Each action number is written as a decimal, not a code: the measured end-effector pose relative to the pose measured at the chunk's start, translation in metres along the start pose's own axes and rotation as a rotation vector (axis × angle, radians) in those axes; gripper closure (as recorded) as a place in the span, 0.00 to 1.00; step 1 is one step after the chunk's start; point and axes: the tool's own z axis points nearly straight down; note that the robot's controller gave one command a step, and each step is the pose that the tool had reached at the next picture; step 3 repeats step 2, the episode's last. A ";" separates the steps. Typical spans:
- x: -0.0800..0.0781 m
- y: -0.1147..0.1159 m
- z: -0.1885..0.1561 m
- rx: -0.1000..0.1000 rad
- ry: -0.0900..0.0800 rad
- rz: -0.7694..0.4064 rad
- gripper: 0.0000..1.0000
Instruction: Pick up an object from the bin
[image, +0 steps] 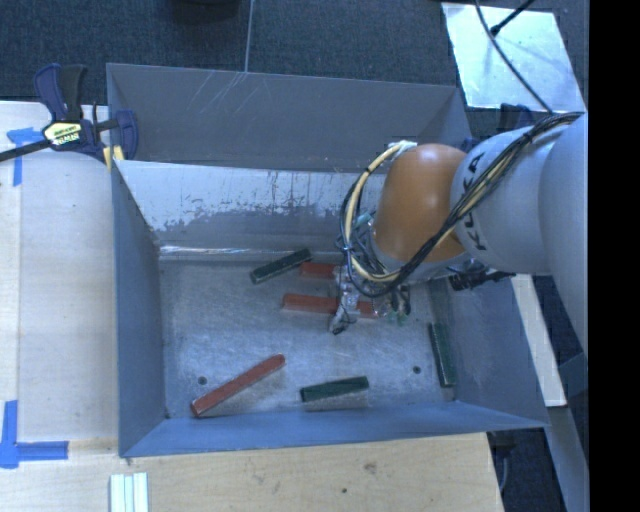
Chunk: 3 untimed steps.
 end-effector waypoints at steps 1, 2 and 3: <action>-0.002 0.000 -0.027 0.000 0.001 -0.001 1.00; -0.005 0.000 -0.112 -0.001 -0.004 -0.003 1.00; -0.005 0.000 -0.112 -0.001 -0.004 -0.003 1.00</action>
Offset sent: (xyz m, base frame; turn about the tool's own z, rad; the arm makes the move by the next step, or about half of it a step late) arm 0.0001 0.0000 0.0250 0.0000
